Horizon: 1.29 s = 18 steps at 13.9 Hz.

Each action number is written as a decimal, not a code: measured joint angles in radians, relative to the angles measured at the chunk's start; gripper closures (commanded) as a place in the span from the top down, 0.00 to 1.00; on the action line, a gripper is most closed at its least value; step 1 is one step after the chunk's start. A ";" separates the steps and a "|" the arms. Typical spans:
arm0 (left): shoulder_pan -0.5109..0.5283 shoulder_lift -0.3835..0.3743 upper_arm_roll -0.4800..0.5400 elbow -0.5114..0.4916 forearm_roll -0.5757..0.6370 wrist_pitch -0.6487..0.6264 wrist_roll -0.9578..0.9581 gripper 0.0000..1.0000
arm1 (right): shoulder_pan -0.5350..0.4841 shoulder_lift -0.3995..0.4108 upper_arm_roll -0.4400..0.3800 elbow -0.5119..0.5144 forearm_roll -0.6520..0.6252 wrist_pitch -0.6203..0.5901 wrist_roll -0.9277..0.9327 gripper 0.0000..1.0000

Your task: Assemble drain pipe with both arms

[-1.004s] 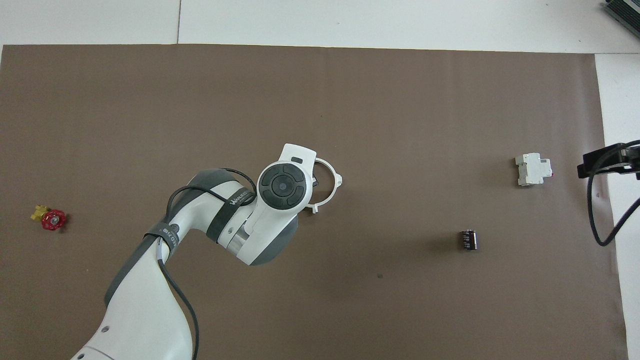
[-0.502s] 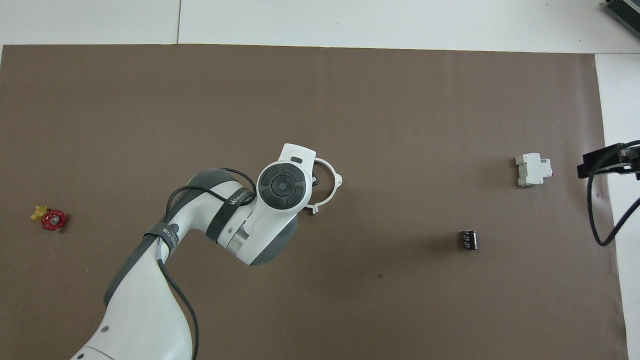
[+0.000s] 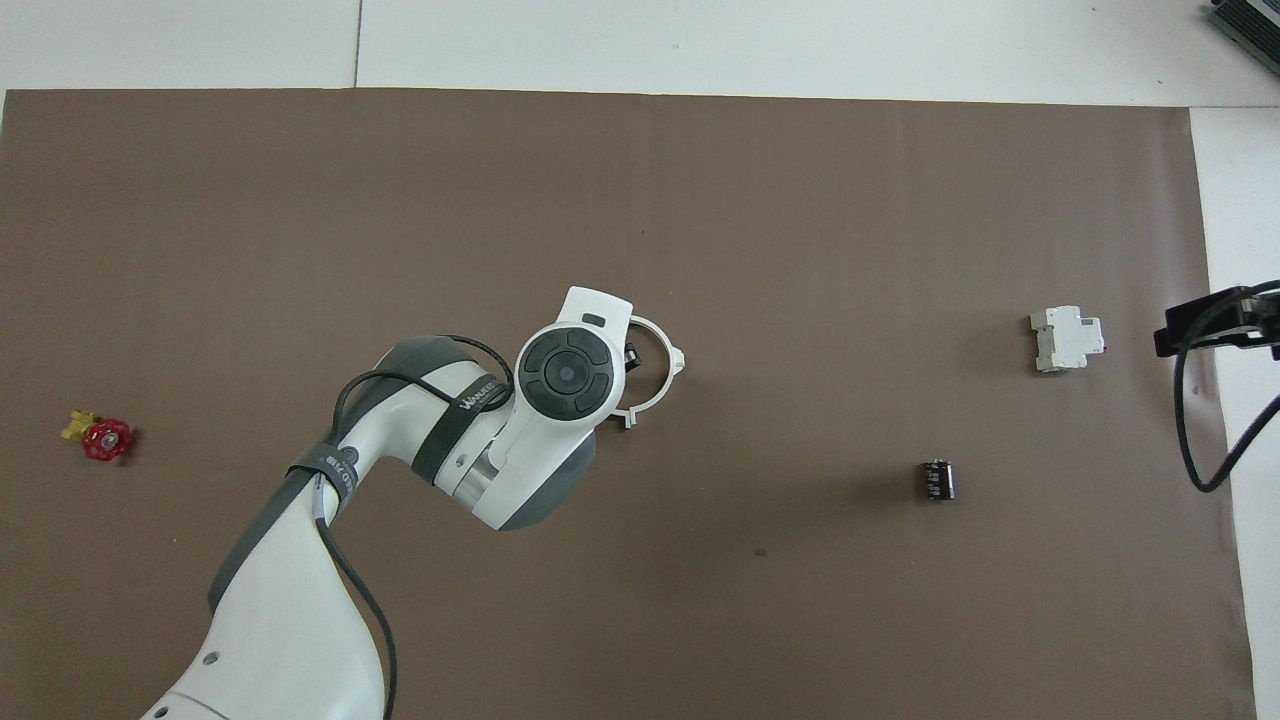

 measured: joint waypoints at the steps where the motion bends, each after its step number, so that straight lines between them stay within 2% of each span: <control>1: 0.000 0.000 0.000 0.000 0.000 0.000 0.000 1.00 | 0.000 0.000 0.000 0.000 0.000 0.000 0.000 1.00; 4: 0.000 0.000 0.002 0.000 0.008 -0.007 0.000 1.00 | 0.000 0.000 0.000 0.000 0.000 0.000 0.000 1.00; 8: 0.017 -0.026 0.016 0.021 0.071 -0.081 0.019 1.00 | 0.000 0.000 0.000 0.000 0.000 0.000 0.000 1.00; 13: 0.143 -0.165 0.020 0.027 0.074 -0.247 0.221 1.00 | 0.000 0.000 0.000 0.000 0.000 0.000 0.000 1.00; 18: 0.287 -0.230 0.023 0.026 0.074 -0.323 0.473 1.00 | 0.000 0.000 0.000 0.000 0.000 0.000 0.000 1.00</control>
